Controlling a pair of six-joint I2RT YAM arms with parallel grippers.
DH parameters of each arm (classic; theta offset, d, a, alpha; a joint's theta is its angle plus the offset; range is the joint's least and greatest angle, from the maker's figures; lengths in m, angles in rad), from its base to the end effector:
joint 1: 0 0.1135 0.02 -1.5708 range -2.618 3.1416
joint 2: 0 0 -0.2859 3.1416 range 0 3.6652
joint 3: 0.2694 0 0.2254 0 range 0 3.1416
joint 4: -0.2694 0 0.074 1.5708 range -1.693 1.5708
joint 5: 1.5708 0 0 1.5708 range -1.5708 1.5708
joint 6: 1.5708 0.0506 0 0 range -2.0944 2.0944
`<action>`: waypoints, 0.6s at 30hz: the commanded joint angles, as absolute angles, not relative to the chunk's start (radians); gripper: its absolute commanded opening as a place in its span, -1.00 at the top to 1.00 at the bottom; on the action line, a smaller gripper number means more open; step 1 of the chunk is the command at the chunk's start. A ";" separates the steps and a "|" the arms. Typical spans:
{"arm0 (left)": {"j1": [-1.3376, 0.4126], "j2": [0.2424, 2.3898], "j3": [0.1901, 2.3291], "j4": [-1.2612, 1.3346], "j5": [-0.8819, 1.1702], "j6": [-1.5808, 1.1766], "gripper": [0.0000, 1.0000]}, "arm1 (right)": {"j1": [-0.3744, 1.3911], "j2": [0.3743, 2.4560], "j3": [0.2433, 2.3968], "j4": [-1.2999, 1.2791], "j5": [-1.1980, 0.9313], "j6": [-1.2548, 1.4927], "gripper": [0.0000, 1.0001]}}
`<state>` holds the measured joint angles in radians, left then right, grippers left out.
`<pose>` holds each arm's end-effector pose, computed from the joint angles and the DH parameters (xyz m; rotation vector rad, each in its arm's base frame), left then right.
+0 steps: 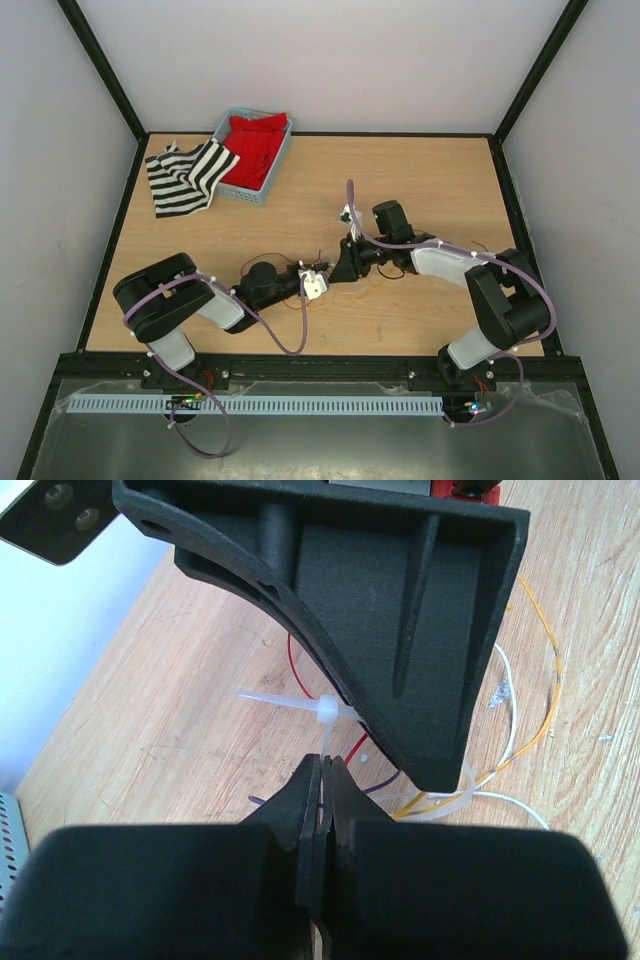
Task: Zip-tie the wires
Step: Tie the cable at the center of the board.
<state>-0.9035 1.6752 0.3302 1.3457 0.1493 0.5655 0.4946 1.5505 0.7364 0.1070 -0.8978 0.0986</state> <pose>0.1680 -0.2253 0.1996 1.1456 1.0923 -0.3821 0.2340 0.1712 0.2140 -0.9253 2.0919 1.3295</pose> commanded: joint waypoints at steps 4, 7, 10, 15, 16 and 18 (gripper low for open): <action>-0.896 1.676 0.347 1.376 0.166 0.543 1.00 | 0.488 1.469 0.763 0.012 -0.825 0.029 0.11; -0.895 1.678 0.349 1.376 0.168 0.541 1.00 | 0.489 1.439 0.766 0.002 -0.792 0.023 0.04; -0.894 1.680 0.348 1.376 0.168 0.541 1.00 | 0.489 1.419 0.774 0.001 -0.771 0.028 -0.02; -0.893 1.682 0.348 1.376 0.170 0.539 1.00 | 0.489 1.399 0.808 0.002 -0.768 0.063 -0.08; -0.893 1.684 0.348 1.376 0.172 0.539 1.00 | 0.488 1.395 0.814 0.001 -0.767 0.068 -0.09; -0.893 1.683 0.350 1.376 0.173 0.537 1.00 | 0.488 1.394 0.826 0.002 -0.759 0.074 -0.11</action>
